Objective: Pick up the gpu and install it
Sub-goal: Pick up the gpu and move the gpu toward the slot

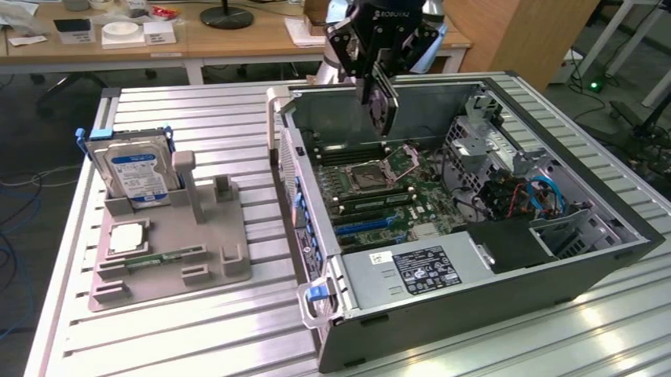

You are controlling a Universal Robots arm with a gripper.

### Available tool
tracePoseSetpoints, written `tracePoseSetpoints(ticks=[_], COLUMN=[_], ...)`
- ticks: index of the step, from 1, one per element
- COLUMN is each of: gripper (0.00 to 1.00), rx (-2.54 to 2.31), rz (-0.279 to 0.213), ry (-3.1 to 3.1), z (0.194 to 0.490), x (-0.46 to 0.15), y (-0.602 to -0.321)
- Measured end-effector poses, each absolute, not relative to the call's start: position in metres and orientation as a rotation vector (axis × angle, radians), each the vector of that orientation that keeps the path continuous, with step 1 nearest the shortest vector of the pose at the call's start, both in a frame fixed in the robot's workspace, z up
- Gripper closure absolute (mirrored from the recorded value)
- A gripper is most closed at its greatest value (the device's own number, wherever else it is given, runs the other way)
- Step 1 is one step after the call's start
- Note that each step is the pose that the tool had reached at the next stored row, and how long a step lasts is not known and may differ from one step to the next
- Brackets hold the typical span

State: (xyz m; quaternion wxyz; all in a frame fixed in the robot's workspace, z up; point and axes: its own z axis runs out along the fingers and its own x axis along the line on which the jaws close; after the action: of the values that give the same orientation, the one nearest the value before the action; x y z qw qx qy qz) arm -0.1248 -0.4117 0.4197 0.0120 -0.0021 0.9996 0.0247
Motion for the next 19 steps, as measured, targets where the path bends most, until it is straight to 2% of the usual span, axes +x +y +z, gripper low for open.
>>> tracePoseSetpoints(ticks=[19], gripper=[0.72], rx=[-0.007], rz=[0.077], ry=[3.117], z=[0.42], x=[-0.111], y=[-0.412])
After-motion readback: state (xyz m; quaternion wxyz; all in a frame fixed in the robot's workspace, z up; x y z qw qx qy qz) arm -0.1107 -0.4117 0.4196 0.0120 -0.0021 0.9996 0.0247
